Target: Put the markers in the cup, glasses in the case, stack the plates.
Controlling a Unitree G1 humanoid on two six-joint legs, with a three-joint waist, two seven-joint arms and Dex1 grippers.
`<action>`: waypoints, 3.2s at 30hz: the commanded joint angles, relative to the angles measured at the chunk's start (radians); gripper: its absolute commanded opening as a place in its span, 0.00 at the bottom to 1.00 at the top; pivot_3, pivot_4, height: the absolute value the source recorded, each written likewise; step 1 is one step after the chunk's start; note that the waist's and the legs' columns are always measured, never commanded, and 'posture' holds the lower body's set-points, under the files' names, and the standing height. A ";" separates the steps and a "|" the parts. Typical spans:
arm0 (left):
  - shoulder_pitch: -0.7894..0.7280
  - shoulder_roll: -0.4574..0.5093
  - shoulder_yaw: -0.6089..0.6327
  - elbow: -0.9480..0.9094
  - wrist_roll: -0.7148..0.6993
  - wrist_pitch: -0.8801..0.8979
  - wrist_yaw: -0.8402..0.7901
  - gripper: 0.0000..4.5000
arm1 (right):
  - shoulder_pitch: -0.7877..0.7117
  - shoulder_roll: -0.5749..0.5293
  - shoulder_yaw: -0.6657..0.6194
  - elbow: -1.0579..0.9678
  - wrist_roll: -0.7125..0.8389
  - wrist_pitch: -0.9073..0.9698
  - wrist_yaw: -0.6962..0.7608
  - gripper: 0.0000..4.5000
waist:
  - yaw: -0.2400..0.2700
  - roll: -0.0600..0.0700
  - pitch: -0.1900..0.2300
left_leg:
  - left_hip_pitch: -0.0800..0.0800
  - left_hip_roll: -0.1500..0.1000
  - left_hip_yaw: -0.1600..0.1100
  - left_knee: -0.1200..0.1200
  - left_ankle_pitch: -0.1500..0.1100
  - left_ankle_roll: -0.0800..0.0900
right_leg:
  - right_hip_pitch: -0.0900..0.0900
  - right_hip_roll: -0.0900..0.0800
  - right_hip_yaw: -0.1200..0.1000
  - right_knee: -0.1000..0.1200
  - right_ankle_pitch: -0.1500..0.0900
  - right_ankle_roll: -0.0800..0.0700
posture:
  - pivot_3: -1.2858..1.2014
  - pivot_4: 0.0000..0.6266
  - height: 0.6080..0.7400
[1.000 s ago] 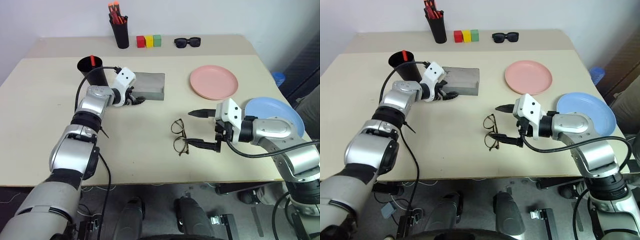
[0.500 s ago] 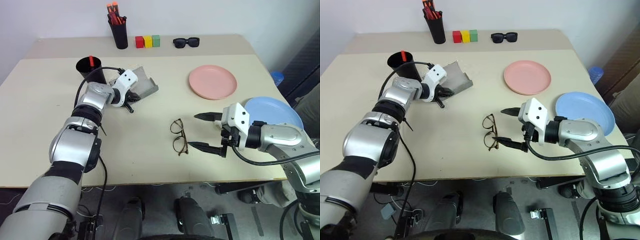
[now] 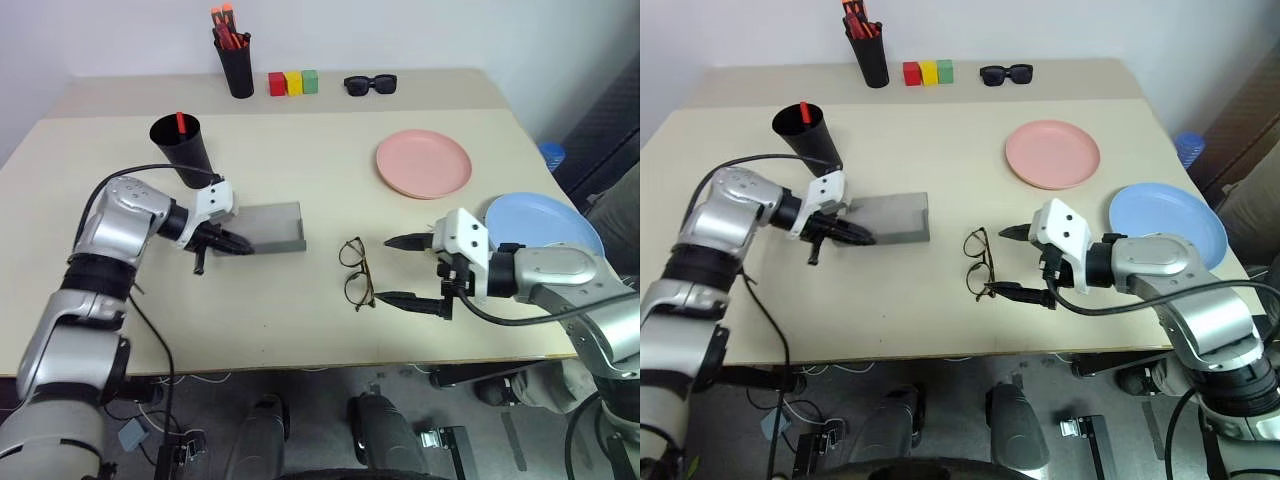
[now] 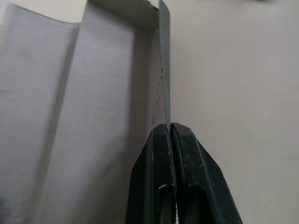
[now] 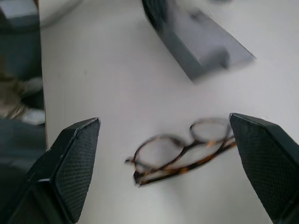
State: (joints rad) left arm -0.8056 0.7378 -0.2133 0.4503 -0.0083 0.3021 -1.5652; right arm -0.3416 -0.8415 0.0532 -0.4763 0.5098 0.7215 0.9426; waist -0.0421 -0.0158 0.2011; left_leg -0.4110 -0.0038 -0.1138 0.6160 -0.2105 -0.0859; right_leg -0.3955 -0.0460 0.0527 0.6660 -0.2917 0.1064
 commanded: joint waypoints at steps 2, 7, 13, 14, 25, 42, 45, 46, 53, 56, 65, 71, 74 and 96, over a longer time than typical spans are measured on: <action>0.062 0.034 0.029 -0.173 -0.064 0.073 0.008 0.21 | -0.063 0.071 0.004 0.053 0.029 0.150 -0.106 1.00 | 0.004 0.000 0.000 | 0.000 0.000 0.000 0.001 0.000 0.000 | 0.001 0.000 0.000 0.000 0.000 0.000 | 0.52 0.24 1.00; 0.118 0.000 0.119 -0.216 -0.103 -0.038 0.173 0.52 | -0.107 0.191 -0.055 0.112 0.114 0.321 -0.213 1.00 | 0.001 0.000 0.000 | 0.000 0.001 0.000 0.000 0.000 0.000 | 0.000 0.000 0.000 0.000 0.000 0.000 | 0.52 0.24 1.00; 0.317 -0.041 0.311 -0.459 -0.285 -0.048 0.285 0.52 | -0.125 0.296 -0.126 0.178 0.164 0.455 -0.323 1.00 | -0.006 0.001 0.000 | 0.000 0.001 0.000 -0.001 0.000 0.000 | -0.001 0.000 0.000 0.000 0.000 0.000 | 0.52 0.24 1.00; 0.372 -0.043 0.343 -0.518 -0.320 -0.046 0.295 0.52 | -0.126 0.312 -0.138 0.191 0.171 0.474 -0.337 1.00 | -0.006 0.001 0.000 | 0.001 0.001 0.001 -0.001 0.000 0.001 | -0.001 0.000 0.001 0.000 0.000 0.000 | 0.52 0.24 1.00; 0.822 -0.027 0.490 -0.769 -0.425 0.029 0.437 0.52 | -0.159 0.406 -0.147 0.284 0.181 0.566 -0.412 1.00 | 0.005 0.001 -0.001 | 0.002 0.001 0.001 -0.001 0.000 0.001 | 0.001 0.000 0.001 -0.001 0.000 -0.001 | 0.52 0.24 1.00; 0.962 -0.126 0.634 -0.676 -0.474 -0.066 0.629 0.53 | -0.341 0.297 0.127 0.161 0.061 0.370 -0.277 0.01 | -0.008 0.003 -0.001 | 0.002 0.002 0.003 -0.002 0.000 0.001 | -0.001 0.001 0.002 -0.001 0.000 -0.002 | 0.52 0.24 1.00; 0.995 -0.143 0.639 -0.672 -0.476 -0.091 0.635 0.53 | -0.492 0.300 0.254 0.275 -0.039 0.169 -0.124 0.01 | -0.008 0.003 -0.001 | 0.002 0.002 0.003 -0.002 0.000 0.001 | -0.001 0.001 0.001 -0.001 0.000 -0.002 | 0.52 0.24 1.00; 1.005 -0.146 0.638 -0.669 -0.471 -0.102 0.634 0.53 | -0.544 0.317 0.291 0.337 -0.072 0.107 -0.079 0.01 | -0.010 0.003 -0.001 | 0.002 0.002 0.003 -0.002 0.000 0.001 | -0.001 0.001 0.001 -0.001 0.000 -0.002 | 0.52 0.24 1.00; 1.046 -0.143 0.634 -0.680 -0.462 -0.121 0.655 0.53 | -0.825 0.538 0.463 0.918 -0.303 -0.288 0.143 0.01 | -0.013 0.002 -0.001 | 0.003 0.002 0.003 -0.003 0.000 0.001 | -0.001 0.000 0.001 -0.002 0.001 -0.002 | 0.52 0.24 1.00; 1.063 -0.145 0.636 -0.740 -0.484 -0.090 0.682 0.53 | -0.917 0.661 0.466 1.173 -0.355 -0.380 0.203 0.01 | -0.020 0.002 -0.001 | 0.002 0.002 0.003 -0.003 0.000 0.001 | -0.002 0.000 0.001 -0.001 0.001 -0.002 | 0.52 0.24 1.00; 1.104 -0.150 0.645 -0.813 -0.510 -0.065 0.725 0.53 | -0.965 0.752 0.449 1.419 -0.484 -0.517 0.298 0.14 | -0.026 0.003 0.000 | 0.002 0.001 0.002 -0.004 -0.001 0.000 | -0.002 0.000 0.001 -0.001 0.001 -0.003 | 0.52 0.24 1.00; 1.006 -0.150 0.661 -0.808 -0.644 0.089 0.813 0.47 | -0.974 0.744 0.343 1.352 -0.477 -0.537 0.228 0.66 | -0.025 0.003 0.000 | 0.003 0.001 0.002 -0.004 0.000 0.000 | -0.003 0.001 0.001 0.000 0.001 -0.003 | 0.52 0.24 1.00; 0.864 -0.142 0.650 -0.776 -0.706 0.215 0.913 0.23 | -0.962 0.715 0.291 1.260 -0.470 -0.522 0.206 0.66 | -0.021 0.003 0.000 | 0.002 0.001 0.001 -0.003 0.000 0.000 | -0.002 0.001 0.000 0.000 0.001 -0.003 | 0.52 0.24 1.00; -0.125 -0.139 0.051 -0.009 -0.318 0.585 0.852 0.01 | -0.062 0.209 0.001 -0.123 -0.258 -0.090 0.056 0.66 | -0.027 0.001 -0.001 | 0.001 0.000 0.000 -0.003 0.000 0.000 | -0.002 0.000 0.000 0.000 0.000 -0.001 | 0.52 0.24 1.00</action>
State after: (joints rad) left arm -0.9121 0.5726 -0.1294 0.4326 -0.3695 0.9043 -0.6689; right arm -0.4056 -0.6203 0.1017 -0.5398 0.2164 0.6163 1.0230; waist -0.0686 -0.0148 0.2003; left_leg -0.4101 -0.0041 -0.1137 0.6132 -0.2106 -0.0861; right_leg -0.3973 -0.0456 0.0524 0.6657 -0.2912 0.1056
